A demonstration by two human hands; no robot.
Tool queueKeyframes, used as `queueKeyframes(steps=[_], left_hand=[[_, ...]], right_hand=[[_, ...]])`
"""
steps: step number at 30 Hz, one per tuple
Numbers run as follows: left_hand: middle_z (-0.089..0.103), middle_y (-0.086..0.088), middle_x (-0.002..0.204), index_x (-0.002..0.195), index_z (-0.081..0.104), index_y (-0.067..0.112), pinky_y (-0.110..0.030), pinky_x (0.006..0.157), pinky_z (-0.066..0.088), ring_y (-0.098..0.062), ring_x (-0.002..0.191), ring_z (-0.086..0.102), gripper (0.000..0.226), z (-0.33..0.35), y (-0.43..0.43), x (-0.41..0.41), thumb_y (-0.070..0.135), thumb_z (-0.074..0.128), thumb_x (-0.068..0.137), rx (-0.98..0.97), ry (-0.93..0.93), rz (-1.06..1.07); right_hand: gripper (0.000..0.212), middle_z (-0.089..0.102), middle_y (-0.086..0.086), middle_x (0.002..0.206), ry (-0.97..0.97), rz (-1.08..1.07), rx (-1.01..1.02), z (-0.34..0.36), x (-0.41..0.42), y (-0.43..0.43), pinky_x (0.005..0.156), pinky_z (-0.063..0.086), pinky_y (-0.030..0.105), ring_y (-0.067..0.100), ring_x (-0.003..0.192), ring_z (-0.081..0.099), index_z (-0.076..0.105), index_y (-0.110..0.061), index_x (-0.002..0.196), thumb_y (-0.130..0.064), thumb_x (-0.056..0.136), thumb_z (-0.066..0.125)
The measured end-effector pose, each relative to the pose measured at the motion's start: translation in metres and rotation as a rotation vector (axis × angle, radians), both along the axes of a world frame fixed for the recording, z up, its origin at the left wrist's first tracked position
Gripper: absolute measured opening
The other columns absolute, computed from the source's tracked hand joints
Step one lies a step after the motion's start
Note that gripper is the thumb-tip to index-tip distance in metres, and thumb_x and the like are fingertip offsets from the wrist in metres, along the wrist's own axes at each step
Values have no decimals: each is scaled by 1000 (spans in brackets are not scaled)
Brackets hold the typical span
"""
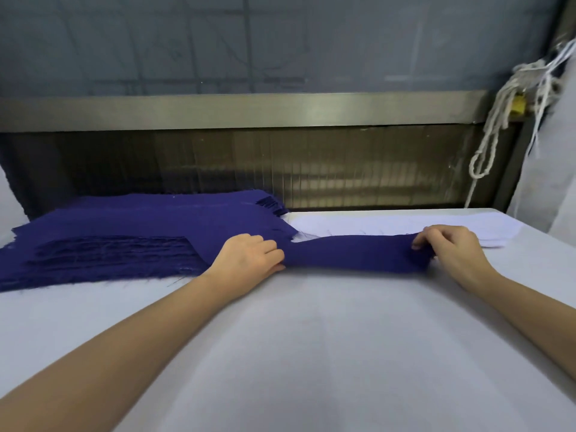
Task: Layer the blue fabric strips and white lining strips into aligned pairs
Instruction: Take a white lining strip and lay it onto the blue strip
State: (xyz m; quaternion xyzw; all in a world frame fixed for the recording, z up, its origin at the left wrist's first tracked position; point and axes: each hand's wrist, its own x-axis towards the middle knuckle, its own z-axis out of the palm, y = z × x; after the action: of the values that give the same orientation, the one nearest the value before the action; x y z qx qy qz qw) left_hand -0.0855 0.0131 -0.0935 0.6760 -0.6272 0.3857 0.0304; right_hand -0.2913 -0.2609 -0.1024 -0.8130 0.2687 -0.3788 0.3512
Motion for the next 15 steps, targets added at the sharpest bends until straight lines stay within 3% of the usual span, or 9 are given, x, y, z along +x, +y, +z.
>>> queueKeyframes(steps=[3, 6, 9, 13, 15], left_hand=[[54, 1, 52, 60, 67, 15, -20, 38, 39, -19, 43, 51, 22, -3, -1, -8, 28, 85, 66, 7, 26, -42], [56, 1, 55, 64, 69, 15, -21, 39, 41, -19, 45, 53, 19, -4, 0, -14, 27, 82, 71, 17, 71, -92], [59, 1, 61, 72, 70, 15, -25, 42, 45, -20, 50, 57, 18, -6, 4, -15, 31, 74, 79, 52, 141, -112], [66, 5, 84, 93, 70, 19, -32, 58, 48, -18, 74, 62, 55, -4, 7, -13, 53, 27, 93, 168, 297, -35], [66, 6, 90, 98, 69, 20, -32, 61, 48, -16, 81, 62, 61, -3, 10, -9, 54, 19, 92, 167, 328, -24]], right_hand=[[47, 68, 9, 70, 77, -53, -51, 0, -5, 0, 67, 39, 31, 24, 71, 58, 68, -7, 63, -27, 97, 41], [45, 64, 16, 62, 174, -107, -146, 0, -11, -2, 61, 40, 26, 29, 64, 56, 63, -9, 55, -22, 94, 46], [40, 60, 24, 62, 276, -150, -240, 0, -14, -5, 63, 44, 35, 38, 66, 54, 60, 5, 61, -18, 91, 50], [34, 60, 15, 61, 389, -241, -342, -1, -17, -5, 58, 42, 36, 34, 71, 54, 59, -4, 58, -22, 87, 55], [25, 65, 8, 76, 469, -264, -450, 1, -18, -2, 62, 39, 34, 29, 84, 50, 67, -12, 65, -24, 85, 58]])
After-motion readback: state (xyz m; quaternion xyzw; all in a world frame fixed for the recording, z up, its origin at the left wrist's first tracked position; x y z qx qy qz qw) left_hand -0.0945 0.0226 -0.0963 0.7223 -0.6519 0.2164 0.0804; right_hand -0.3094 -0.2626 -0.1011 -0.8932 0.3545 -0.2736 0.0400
